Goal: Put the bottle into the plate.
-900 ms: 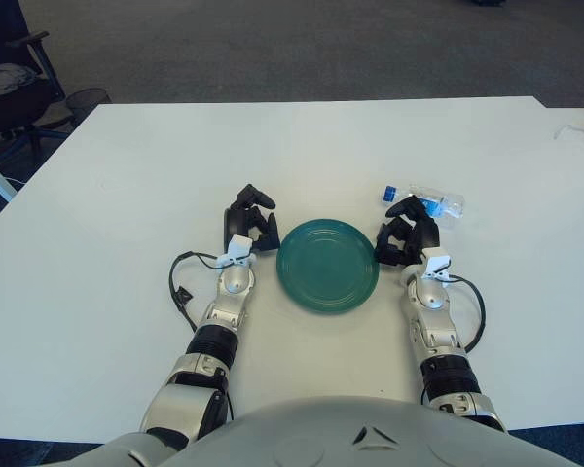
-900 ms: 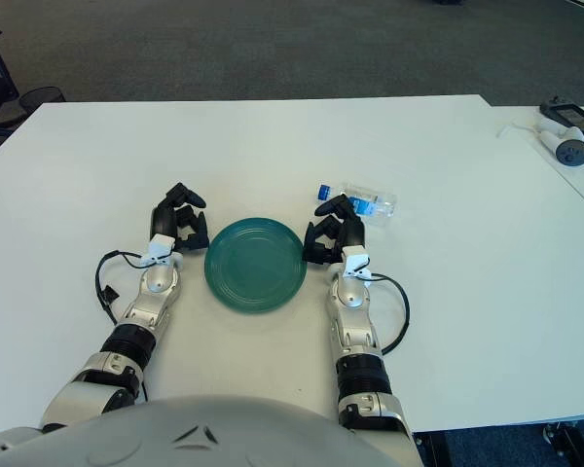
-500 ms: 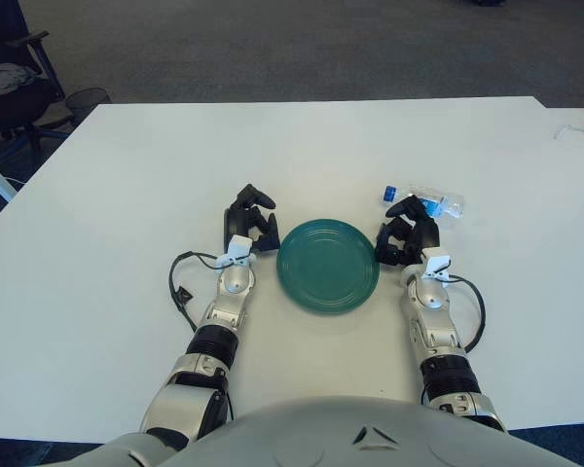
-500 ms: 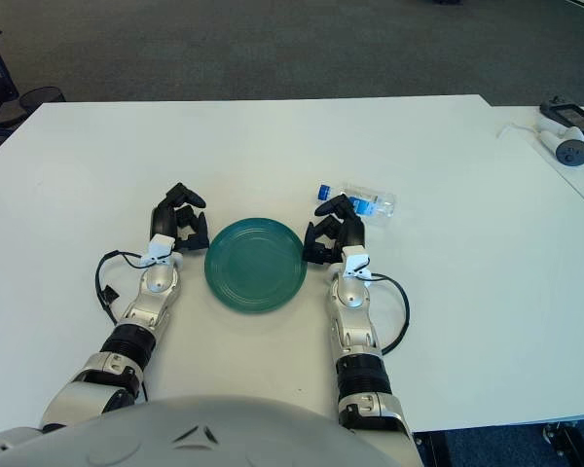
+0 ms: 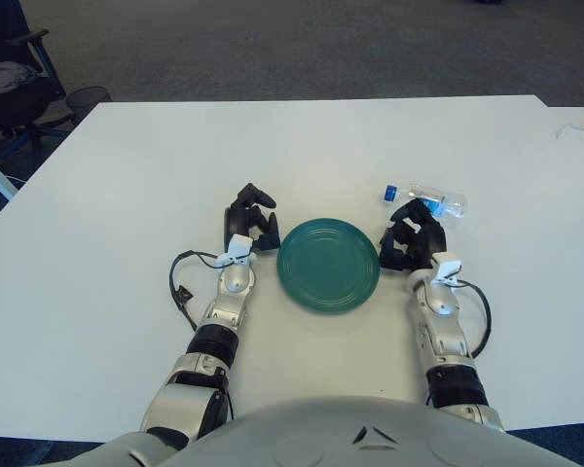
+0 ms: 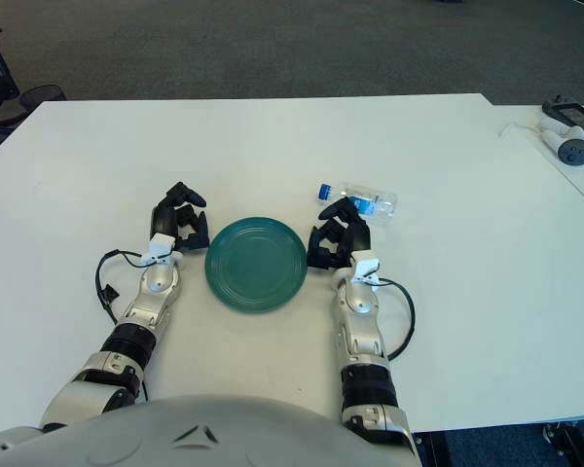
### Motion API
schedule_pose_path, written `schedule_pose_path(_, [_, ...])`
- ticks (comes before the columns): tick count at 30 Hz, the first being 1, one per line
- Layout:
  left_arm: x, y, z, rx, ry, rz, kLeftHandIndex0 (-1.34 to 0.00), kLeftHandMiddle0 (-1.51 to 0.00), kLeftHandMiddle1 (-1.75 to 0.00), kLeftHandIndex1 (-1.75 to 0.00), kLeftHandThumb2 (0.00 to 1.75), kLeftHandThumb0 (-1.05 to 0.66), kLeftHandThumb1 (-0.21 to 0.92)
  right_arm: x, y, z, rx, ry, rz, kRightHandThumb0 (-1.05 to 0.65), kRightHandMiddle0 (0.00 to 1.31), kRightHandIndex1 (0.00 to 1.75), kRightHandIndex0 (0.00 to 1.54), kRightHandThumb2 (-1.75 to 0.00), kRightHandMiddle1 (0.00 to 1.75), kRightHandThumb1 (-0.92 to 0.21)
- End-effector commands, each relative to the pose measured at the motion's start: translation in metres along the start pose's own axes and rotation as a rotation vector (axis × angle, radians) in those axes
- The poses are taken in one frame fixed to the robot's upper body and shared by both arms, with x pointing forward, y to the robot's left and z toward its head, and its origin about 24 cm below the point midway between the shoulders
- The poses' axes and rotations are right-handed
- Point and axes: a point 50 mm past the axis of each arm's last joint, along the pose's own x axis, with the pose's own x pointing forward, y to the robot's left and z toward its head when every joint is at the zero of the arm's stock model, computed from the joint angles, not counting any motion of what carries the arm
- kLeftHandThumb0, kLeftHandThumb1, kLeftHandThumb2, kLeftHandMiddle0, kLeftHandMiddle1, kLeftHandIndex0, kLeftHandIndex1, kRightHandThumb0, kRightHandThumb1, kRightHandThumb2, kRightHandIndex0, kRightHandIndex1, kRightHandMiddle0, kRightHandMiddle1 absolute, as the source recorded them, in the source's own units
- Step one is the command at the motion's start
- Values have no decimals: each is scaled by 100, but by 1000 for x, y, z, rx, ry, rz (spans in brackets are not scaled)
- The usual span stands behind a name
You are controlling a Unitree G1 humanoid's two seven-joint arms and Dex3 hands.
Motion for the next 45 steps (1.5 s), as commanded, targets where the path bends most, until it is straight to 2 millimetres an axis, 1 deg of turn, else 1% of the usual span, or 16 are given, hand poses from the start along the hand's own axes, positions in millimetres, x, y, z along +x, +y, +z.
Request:
schedule_pose_path(1, [-14, 5, -24, 60, 124, 7, -79, -131, -175, -175, 158, -56, 10, -3, -15, 39, 18, -145, -23, 0, 60, 162, 88, -161, 175, -2])
schedule_pose_path(3, [-13, 5, -24, 61, 125, 8, -79, -131, -175, -175, 159, -57, 10, -3, -17, 47, 20, -179, -20, 0, 59, 163, 87, -161, 175, -3])
schedule_pose_path(5, [-13, 4, -24, 62, 124, 10, -80, -131, -175, -175, 159, -57, 9, -2, -21, 46, 20, -193, -25, 0, 59, 164, 87, -161, 175, -3])
schedule_pose_path(9, [-12, 3, -24, 64, 126, 12, -80, -131, -175, -175, 160, -57, 8, 2, -27, 52, 22, -247, -50, 0, 57, 165, 84, -159, 175, -6])
schedule_pose_path(18, [-12, 2, -24, 48, 131, 8, -81, -132, -175, -175, 161, -57, 8, 3, -30, 52, 23, -254, -50, 0, 56, 166, 83, -158, 175, -7])
schedule_pose_path(19, [-12, 2, -24, 46, 134, 10, -81, -132, -175, -175, 161, -57, 8, 5, -29, 67, -4, -337, -83, 0, 56, 166, 83, -158, 175, -7])
schedule_pose_path(21, [-12, 2, -24, 43, 138, 14, -81, -132, -175, -175, 161, -57, 8, 6, -27, 89, -39, -454, -134, 0, 57, 164, 85, -159, 175, -5])
schedule_pose_path(23, [-12, 3, -25, 45, 142, 19, -81, -133, -175, -175, 161, -57, 8, 7, -28, 98, -62, -501, -160, 0, 58, 163, 86, -159, 175, -5])
schedule_pose_path(30, [-12, 3, -26, 55, 149, 30, -81, -132, -175, -175, 161, -57, 8, 9, -28, 110, -97, -562, -173, 0, 56, 171, 79, -158, 175, -9])
schedule_pose_path(36, [-12, 3, -27, 65, 143, 29, -81, -132, -175, -175, 161, -57, 8, 9, -26, 120, -103, -629, -150, 0, 56, 167, 82, -157, 175, -8])
schedule_pose_path(38, [-11, 3, -27, 65, 144, 23, -81, -132, -175, -175, 161, -57, 8, 13, -23, 126, -124, -669, -147, 0, 56, 166, 82, -156, 175, -8])
schedule_pose_path(41, [-11, 2, -27, 60, 147, 13, -81, -132, -175, -175, 161, -57, 8, 19, -20, 133, -186, -716, -132, 0, 56, 164, 82, -156, 175, -8])
schedule_pose_path(43, [-11, 2, -28, 56, 149, 12, -81, -132, -175, -175, 160, -57, 8, 25, -18, 137, -263, -732, -111, 0, 56, 169, 79, -156, 175, -9])
schedule_pose_path(44, [-11, 2, -28, 55, 149, 13, -81, -132, -175, -175, 160, -57, 8, 27, -18, 138, -298, -734, -102, 0, 53, 171, 76, -151, 172, -14])
schedule_pose_path(45, [-11, 2, -28, 54, 149, 14, -81, -132, -175, -175, 160, -57, 8, 28, -19, 139, -347, -729, -88, 0, 52, 172, 74, -149, 171, -15])
